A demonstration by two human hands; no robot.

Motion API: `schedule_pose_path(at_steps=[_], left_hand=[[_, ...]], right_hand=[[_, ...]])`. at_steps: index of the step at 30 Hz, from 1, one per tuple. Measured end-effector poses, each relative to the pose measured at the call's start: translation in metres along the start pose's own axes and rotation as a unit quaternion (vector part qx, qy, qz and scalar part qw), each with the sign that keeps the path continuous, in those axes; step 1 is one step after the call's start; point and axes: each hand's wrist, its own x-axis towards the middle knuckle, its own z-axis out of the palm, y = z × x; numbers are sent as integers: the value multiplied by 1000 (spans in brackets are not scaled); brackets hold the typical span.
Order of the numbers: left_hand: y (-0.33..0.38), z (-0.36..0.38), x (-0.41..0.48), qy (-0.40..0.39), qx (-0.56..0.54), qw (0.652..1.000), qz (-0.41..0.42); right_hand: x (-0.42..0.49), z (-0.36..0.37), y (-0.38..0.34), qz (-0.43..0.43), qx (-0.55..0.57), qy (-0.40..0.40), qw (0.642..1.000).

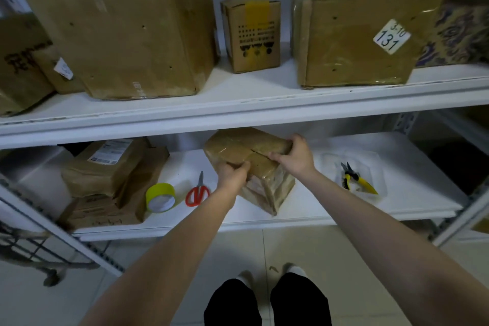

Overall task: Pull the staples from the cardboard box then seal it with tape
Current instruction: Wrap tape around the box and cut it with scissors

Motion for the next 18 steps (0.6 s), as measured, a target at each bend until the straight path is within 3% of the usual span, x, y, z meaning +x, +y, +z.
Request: schedule_pose_path(at_steps=[3,6,10,16,18], left_hand=[[-3,5,-3,9,-14,1000,-9],[-1,3,-12,21,-51,996,-73],[-4,-16,-10,61,41,986,-149],[-16,-27,-15,39,55,987,-148],[-19,-32,-17,6,-2,992,-126]], right_hand=[[-15,-1,-2,-35,-24,38,998],[-36,-1,-6,-101,-16,45,994],[-59,-4,-10,-199,13,-102,975],[-68,-13,-6,-119,141,-281,942],[-68,-14,-3,-67,173,-272,944]])
